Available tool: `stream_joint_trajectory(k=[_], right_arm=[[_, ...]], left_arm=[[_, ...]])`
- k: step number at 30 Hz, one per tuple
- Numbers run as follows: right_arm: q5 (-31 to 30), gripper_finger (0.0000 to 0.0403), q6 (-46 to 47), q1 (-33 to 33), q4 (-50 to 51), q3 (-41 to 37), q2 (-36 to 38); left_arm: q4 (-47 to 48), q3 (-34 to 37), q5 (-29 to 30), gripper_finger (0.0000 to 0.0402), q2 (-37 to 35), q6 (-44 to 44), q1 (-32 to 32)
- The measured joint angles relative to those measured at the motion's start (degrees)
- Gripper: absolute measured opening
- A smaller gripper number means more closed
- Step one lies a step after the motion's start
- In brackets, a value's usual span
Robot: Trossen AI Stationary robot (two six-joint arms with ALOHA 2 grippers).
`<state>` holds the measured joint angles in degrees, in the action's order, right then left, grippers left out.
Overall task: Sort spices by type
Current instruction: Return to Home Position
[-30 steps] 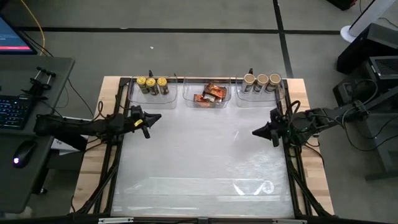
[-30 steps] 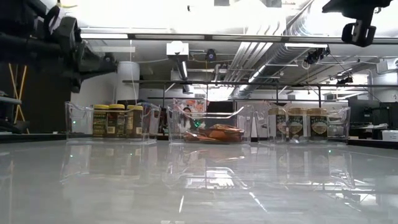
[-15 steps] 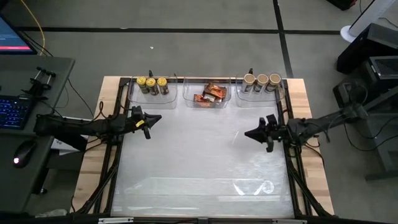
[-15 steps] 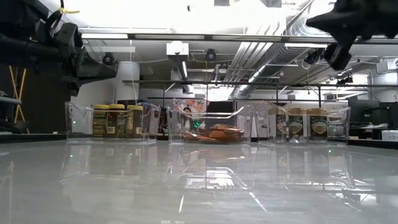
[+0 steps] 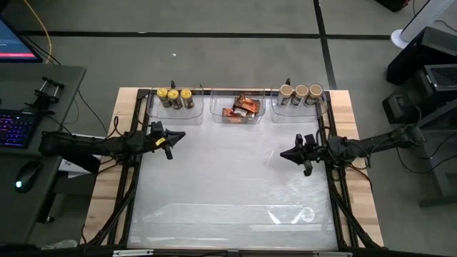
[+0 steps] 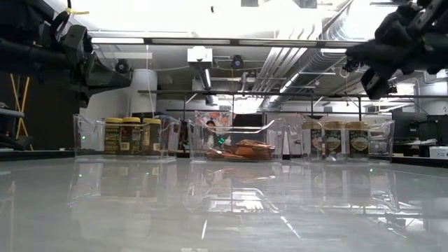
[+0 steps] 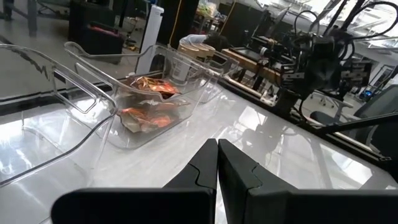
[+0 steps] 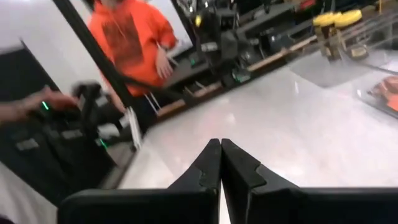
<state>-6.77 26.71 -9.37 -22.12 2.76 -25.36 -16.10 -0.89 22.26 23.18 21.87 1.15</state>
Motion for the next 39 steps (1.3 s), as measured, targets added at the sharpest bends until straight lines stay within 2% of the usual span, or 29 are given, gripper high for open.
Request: stream_joint_trajectory(k=[7,14,16,20,25,29,33,39], right_arm=[[1.09,0.0000,-2.74,1.53,8.81,-0.11,-0.02],[4.00,0.0000,-3.58,2.35,5.98,-2.19,0.00],[3.75,0.0000,-4.28,2.65,6.21,-2.19,-0.02],[-0.84,0.0000,-5.16,3.21,12.30,-2.21,-0.13],[-0.94,0.0000,-3.18,3.15,19.58,-2.21,-0.15],[-0.68,0.0000,-3.27,3.15,20.30,-2.19,-0.19],[-0.59,0.0000,-2.93,2.91,20.53,-2.19,1.77],[-0.37,0.0000,-2.73,2.69,20.51,-2.19,11.04]], left_arm=[[0.00,0.00,0.00,0.0001,0.00,0.00,0.00],[0.00,-0.02,-0.02,0.0001,0.00,0.00,0.00],[0.00,-0.02,-0.02,0.0001,0.00,0.00,-0.02],[0.00,-0.02,-0.02,0.0001,0.00,0.00,-0.01],[0.00,-0.02,-0.02,0.0001,0.00,0.00,0.00],[-0.04,0.02,-0.02,0.0001,-0.19,0.02,0.00],[4.76,0.11,-0.07,0.0001,-3.45,0.00,-0.04],[12.87,0.13,-0.06,0.0001,-12.25,0.00,-0.04]])
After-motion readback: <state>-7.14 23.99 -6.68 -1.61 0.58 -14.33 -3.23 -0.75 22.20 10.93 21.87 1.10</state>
